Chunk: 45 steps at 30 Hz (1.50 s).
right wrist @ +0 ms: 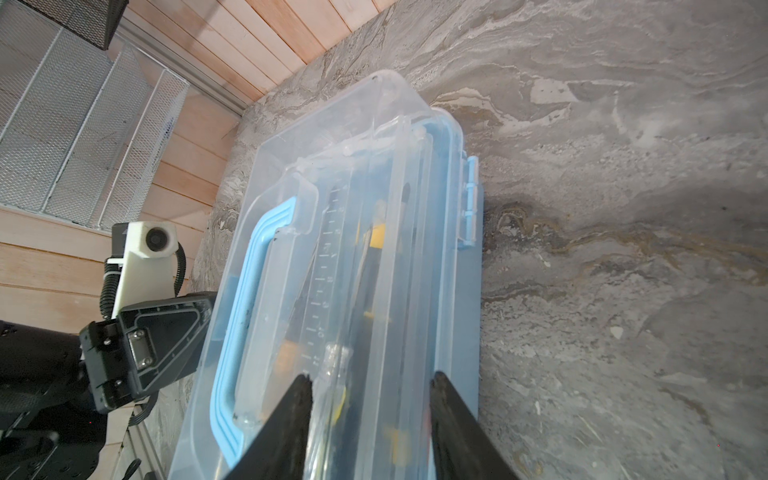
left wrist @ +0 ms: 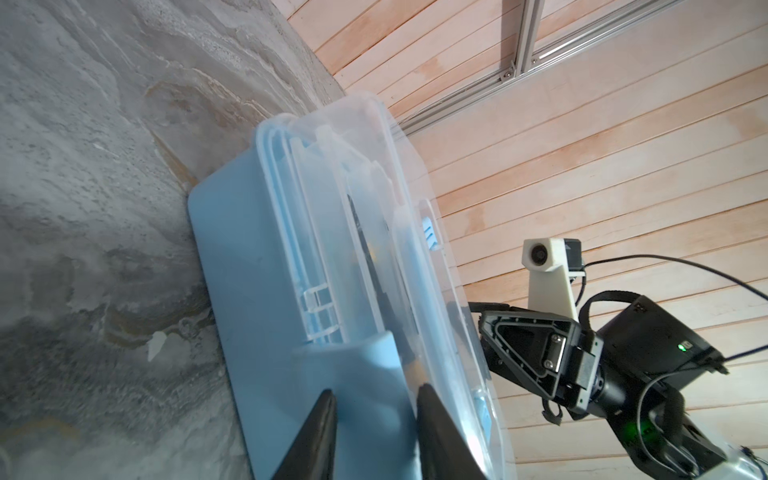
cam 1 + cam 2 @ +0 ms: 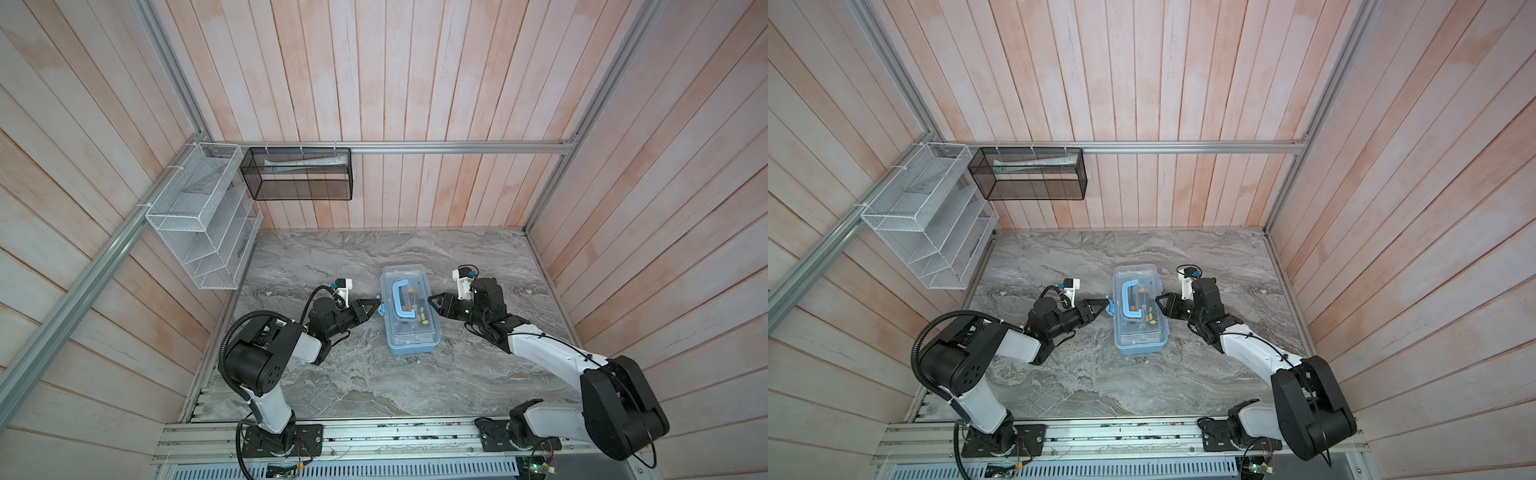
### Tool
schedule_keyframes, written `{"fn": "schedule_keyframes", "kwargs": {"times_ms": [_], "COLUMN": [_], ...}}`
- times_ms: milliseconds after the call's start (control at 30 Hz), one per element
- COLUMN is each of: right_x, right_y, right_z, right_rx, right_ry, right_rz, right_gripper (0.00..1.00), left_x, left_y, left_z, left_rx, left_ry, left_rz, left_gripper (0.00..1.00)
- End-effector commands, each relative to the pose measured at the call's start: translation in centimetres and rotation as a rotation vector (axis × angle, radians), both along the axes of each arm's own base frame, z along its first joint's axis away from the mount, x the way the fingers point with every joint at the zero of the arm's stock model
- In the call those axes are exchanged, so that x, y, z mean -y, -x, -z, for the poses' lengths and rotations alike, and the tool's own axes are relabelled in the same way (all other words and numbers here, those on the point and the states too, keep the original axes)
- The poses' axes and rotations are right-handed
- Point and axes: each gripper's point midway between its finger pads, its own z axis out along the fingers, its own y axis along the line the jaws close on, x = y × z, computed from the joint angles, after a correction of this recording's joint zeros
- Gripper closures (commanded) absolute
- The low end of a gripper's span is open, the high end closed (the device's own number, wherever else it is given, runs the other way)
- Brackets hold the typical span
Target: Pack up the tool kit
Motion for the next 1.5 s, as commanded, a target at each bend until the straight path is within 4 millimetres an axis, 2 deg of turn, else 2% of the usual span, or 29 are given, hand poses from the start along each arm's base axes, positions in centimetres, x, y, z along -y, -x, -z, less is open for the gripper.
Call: {"fn": "schedule_keyframes", "kwargs": {"times_ms": [0, 400, 567, 900, 1467], "right_x": [0.0, 0.0, 0.0, 0.1, -0.9], "right_y": [-0.3, -0.2, -0.2, -0.2, -0.6], "right_z": [-0.9, 0.0, 0.1, -0.2, -0.7], "right_rx": [0.038, 0.013, 0.014, 0.02, 0.022], "right_ry": [0.003, 0.011, 0.01, 0.011, -0.006], "right_rz": [0.002, 0.001, 0.0, 0.004, -0.017], "right_gripper": [0.54, 0.54, 0.54, 0.54, 0.55], "left_x": [0.1, 1.2, 1.8, 1.7, 2.0], "left_y": [-0.3, -0.5, -0.5, -1.0, -0.8], "left_z": [-0.6, -0.7, -0.4, 0.3, -1.4], "left_rx": [0.038, 0.05, 0.056, 0.059, 0.074], "left_ry": [-0.043, -0.067, -0.128, -0.318, -0.322], "left_rz": [0.006, 0.034, 0.042, -0.015, -0.005], "left_gripper": [0.68, 0.71, 0.7, 0.67, 0.66]}}
